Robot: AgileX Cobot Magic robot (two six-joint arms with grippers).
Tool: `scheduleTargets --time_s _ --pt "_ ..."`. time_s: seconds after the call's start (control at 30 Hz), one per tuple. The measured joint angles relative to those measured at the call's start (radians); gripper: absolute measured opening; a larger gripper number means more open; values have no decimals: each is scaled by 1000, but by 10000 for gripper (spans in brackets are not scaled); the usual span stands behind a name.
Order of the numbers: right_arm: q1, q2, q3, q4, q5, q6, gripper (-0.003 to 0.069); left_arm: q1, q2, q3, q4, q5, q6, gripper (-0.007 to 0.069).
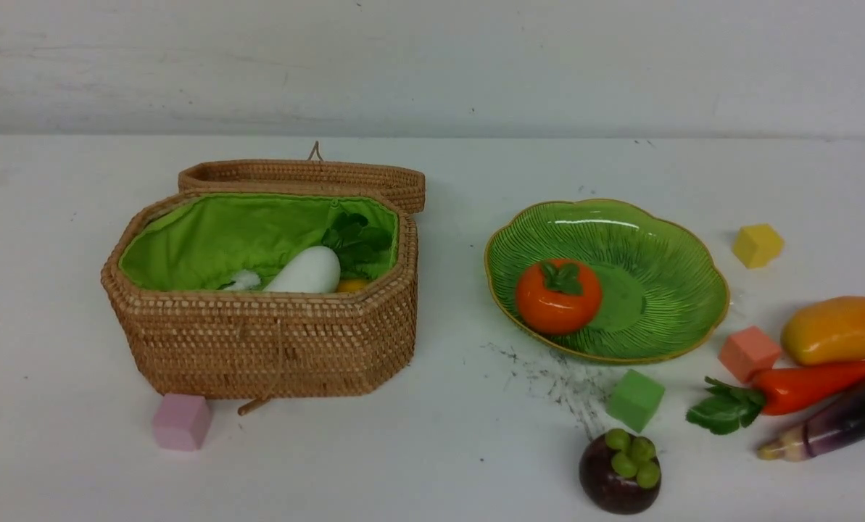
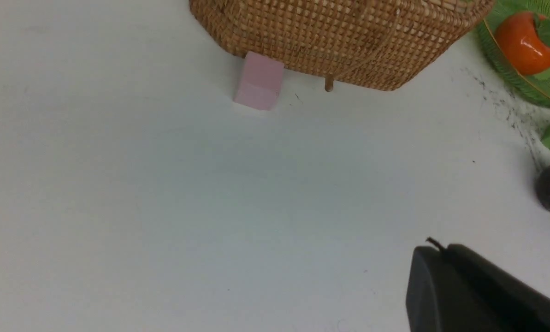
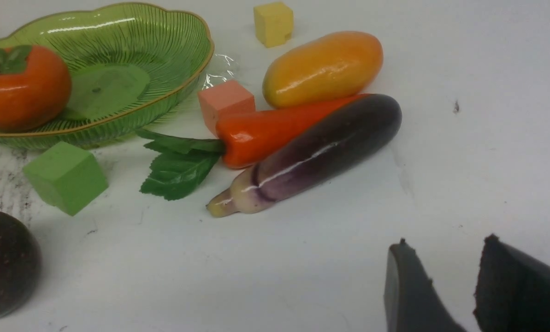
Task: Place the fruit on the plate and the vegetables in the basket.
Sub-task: Grab an eggplant with your right arm and place it in the basket on the left.
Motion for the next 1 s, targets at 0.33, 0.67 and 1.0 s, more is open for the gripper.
scheduleTargets --time_s 0.33,0.67,1.0 --pt "0 0 0 0 0 0 243 109 -182 169 115 -385 1 -13" --pt "0 0 0 0 0 0 243 278 -394 577 138 -542 45 -13" --pt "0 0 0 0 0 0 243 199 -394 728 152 -608 136 -11"
